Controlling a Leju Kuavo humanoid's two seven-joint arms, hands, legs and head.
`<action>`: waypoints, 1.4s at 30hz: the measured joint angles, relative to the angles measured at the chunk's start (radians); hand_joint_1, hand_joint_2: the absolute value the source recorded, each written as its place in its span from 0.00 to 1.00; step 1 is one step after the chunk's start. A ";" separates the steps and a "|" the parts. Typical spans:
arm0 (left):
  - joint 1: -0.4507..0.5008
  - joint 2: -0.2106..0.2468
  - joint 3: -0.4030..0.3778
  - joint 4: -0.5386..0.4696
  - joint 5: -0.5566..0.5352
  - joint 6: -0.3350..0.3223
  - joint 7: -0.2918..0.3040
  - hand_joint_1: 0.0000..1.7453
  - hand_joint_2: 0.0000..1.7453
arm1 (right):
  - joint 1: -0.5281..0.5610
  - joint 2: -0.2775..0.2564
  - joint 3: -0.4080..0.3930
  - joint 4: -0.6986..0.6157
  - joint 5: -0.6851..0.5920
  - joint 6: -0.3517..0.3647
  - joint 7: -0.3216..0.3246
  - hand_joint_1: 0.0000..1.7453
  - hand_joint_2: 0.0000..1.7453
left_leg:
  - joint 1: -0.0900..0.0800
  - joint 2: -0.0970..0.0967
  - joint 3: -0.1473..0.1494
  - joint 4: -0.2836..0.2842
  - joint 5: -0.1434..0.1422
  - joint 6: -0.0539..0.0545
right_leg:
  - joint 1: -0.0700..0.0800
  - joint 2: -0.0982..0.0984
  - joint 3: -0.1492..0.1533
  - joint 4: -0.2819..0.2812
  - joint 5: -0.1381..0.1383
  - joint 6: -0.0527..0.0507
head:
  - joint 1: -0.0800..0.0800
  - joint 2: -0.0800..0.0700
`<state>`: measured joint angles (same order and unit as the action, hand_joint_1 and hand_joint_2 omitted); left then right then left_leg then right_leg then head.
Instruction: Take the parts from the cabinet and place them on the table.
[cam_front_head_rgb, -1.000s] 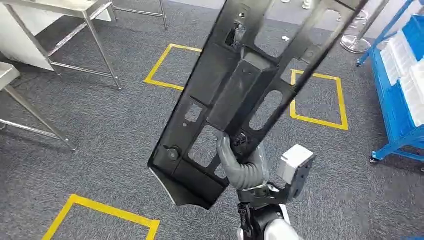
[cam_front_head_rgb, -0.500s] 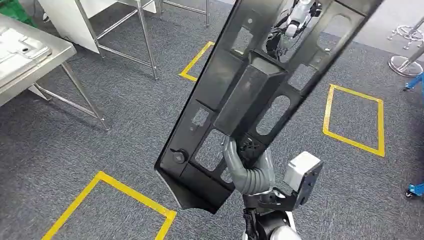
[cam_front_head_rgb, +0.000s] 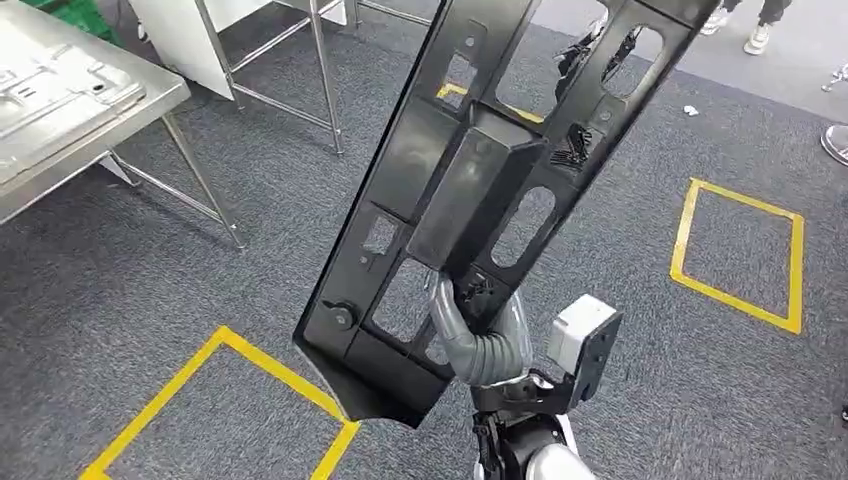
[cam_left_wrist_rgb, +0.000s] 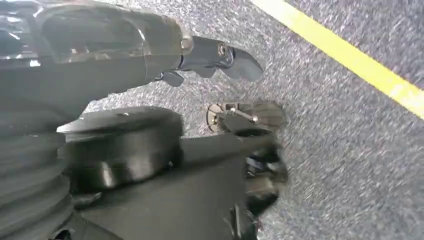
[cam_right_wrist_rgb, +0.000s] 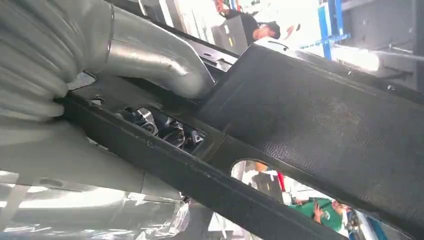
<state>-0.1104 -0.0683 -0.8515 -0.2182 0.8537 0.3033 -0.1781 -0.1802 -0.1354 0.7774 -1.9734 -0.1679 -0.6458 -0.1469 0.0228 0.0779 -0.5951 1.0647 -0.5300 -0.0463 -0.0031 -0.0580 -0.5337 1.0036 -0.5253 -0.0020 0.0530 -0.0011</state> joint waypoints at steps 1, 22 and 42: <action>0.000 0.001 0.000 0.000 0.000 0.000 0.000 0.00 1.00 | 0.000 0.000 0.001 0.000 0.000 0.000 0.000 1.00 1.00 | 0.000 0.005 0.001 -0.012 0.011 0.006 | 0.004 0.000 -0.004 0.015 -0.007 0.006 | -0.002 0.000; 0.001 -0.009 0.000 0.001 0.010 0.000 -0.023 0.00 1.00 | 0.015 -0.050 -0.138 -0.136 -0.001 -0.037 0.041 1.00 1.00 | -0.011 -0.108 -0.039 -0.010 0.039 0.034 | 0.012 0.066 0.014 -0.028 0.013 -0.028 | 0.062 0.000; -0.001 -0.004 -0.001 0.001 0.012 0.001 -0.015 0.00 1.00 | 0.043 -0.071 -0.223 -0.206 0.034 -0.036 0.111 1.00 1.00 | -0.008 -0.081 -0.001 -0.022 0.022 0.070 | 0.000 0.049 -0.129 0.289 -0.157 0.036 | 0.037 0.000</action>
<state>-0.1109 -0.0725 -0.8522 -0.2174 0.8656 0.3040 -0.1926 -0.1373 -0.2060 0.5543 -2.1798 -0.1338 -0.6821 -0.0362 0.0147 -0.0026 -0.5956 1.0424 -0.5076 0.0234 -0.0032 -0.0093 -0.6624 1.2928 -0.6820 0.0336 0.0897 -0.0011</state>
